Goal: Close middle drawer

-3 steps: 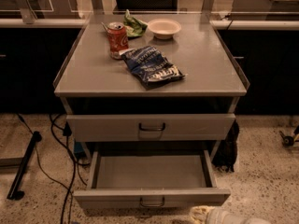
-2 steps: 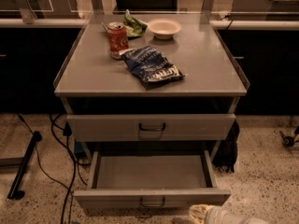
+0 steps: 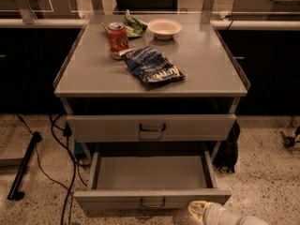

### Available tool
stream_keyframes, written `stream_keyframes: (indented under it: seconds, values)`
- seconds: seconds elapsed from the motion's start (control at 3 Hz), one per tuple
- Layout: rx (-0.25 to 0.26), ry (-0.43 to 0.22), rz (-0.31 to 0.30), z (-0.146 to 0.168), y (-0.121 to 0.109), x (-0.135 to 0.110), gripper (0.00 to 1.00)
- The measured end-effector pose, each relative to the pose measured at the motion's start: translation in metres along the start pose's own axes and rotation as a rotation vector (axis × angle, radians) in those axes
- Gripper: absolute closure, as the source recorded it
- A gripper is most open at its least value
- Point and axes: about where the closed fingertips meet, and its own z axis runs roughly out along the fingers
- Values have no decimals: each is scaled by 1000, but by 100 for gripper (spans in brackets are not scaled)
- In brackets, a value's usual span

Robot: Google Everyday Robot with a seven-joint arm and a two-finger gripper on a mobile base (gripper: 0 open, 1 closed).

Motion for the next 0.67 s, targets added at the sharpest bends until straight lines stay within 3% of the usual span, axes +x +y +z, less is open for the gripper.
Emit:
stream_keyframes:
  seconds: [0.67]
  values:
    - [30,-11,-5,24,-23,0,100]
